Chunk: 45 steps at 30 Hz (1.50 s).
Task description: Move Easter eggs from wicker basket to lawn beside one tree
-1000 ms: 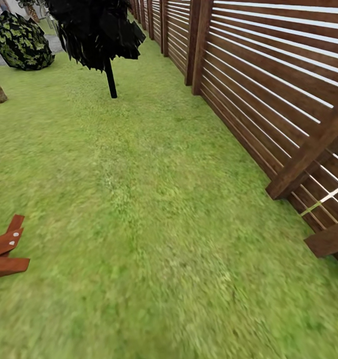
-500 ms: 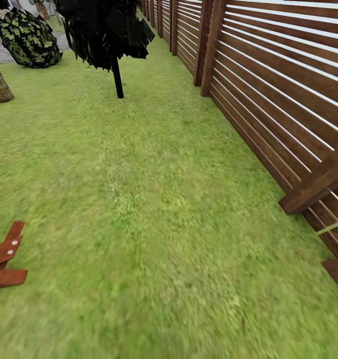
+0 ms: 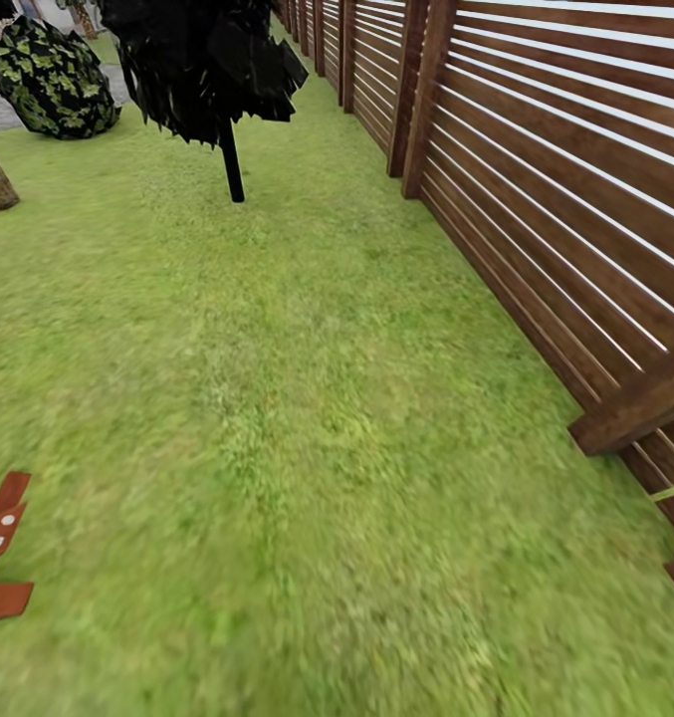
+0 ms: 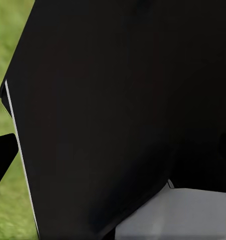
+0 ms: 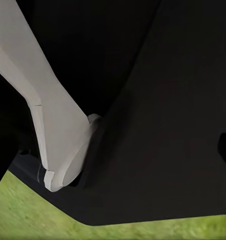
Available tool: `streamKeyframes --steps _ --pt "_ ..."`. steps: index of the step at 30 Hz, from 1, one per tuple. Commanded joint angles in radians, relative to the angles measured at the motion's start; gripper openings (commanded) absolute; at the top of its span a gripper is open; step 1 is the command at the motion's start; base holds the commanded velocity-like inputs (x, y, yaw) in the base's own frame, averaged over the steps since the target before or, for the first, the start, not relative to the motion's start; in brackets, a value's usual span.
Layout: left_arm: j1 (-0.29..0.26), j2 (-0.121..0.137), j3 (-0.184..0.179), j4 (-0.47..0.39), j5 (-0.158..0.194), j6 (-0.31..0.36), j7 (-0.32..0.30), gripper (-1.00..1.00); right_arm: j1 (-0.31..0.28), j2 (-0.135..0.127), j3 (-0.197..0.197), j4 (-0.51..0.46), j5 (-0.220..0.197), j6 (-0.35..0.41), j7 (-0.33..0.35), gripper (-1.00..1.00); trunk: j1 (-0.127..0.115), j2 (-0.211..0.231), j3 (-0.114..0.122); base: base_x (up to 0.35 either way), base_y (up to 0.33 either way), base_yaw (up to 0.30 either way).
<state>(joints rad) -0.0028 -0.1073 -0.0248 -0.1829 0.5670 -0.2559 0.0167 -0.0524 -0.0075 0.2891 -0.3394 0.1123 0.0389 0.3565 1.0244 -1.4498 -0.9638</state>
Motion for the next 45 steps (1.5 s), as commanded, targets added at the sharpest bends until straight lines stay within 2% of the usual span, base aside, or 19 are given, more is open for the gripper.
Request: streamKeyframes --steps 1,13,45 --pt "0.000 0.000 -0.003 0.000 0.004 -0.003 0.002 1.00 0.000 0.000 -0.002 -0.003 0.010 0.004 0.004 1.00 0.001 0.000 -0.001 0.343 0.000 0.000" --pt "0.000 0.000 -0.003 0.000 0.004 -0.003 0.002 1.00 0.000 0.000 -0.002 -0.003 0.010 0.004 0.003 1.00 0.001 0.000 -0.002 0.343 0.000 0.047" --pt "0.000 0.000 -0.003 0.000 0.003 -0.003 0.002 1.00 0.000 0.001 -0.002 -0.003 0.010 0.004 0.003 1.00 0.001 0.000 -0.015 0.343 0.000 0.266"
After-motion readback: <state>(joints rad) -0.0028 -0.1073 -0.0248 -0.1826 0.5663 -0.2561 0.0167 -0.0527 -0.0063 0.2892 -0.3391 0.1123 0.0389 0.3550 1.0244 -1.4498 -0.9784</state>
